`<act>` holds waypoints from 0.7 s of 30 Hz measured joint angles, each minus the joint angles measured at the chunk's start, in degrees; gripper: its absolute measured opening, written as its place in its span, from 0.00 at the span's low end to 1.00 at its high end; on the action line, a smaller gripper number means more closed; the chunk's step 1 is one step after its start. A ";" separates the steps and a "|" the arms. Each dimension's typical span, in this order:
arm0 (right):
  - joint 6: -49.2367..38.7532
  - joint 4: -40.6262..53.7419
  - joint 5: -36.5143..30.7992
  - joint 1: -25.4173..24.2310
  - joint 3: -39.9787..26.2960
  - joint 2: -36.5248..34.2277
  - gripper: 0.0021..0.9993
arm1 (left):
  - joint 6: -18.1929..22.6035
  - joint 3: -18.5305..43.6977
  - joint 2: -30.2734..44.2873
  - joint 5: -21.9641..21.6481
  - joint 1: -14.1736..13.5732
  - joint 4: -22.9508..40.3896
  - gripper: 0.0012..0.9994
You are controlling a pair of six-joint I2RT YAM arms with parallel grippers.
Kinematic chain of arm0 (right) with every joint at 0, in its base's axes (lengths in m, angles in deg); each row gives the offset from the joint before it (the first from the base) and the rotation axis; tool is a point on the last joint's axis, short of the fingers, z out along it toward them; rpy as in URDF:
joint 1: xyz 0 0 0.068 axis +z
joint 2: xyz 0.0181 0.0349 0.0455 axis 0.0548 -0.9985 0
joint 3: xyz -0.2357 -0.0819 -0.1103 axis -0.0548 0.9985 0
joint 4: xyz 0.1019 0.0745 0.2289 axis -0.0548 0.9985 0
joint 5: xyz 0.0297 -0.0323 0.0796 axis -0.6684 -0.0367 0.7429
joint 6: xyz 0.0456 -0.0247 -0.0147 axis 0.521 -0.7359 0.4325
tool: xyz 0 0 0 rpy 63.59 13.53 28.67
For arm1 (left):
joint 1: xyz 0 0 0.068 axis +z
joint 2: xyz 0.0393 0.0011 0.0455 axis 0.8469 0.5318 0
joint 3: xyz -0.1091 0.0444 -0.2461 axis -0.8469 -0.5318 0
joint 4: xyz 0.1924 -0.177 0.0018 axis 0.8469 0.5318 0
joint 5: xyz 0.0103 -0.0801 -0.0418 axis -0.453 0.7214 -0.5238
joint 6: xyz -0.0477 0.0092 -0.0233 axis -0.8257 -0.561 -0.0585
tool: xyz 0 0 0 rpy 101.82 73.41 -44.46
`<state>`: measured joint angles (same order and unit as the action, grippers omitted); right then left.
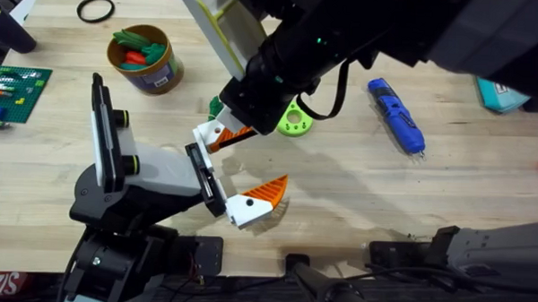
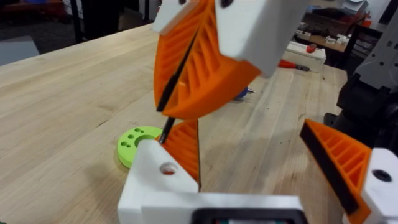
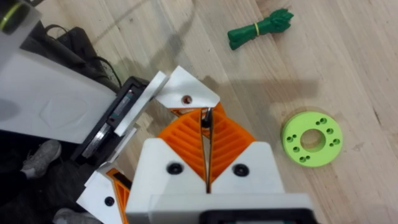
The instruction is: Pick up the gripper from the table and insert it into the empty holder that is missing its gripper. Then pick up a screw, insert it into the mounting hole, and use the screwdriver to tighten it. Finally, clean up the table by picking up the vegetable and placing it into the bucket.
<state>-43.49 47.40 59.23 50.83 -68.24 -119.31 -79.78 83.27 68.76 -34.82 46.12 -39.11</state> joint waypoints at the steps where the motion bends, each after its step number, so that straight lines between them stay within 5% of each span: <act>1: 0.00 -0.18 -0.01 0.00 -0.01 -0.01 0.01 | 0.00 0.00 0.00 0.00 0.00 0.00 0.99; 21: 0.01 -2.72 -0.30 1.34 0.01 0.90 0.01 | 0.00 0.00 0.00 0.00 0.00 0.00 0.99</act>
<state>-43.48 44.67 58.94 52.17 -68.23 -118.41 -79.78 83.27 68.76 -34.82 46.12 -39.11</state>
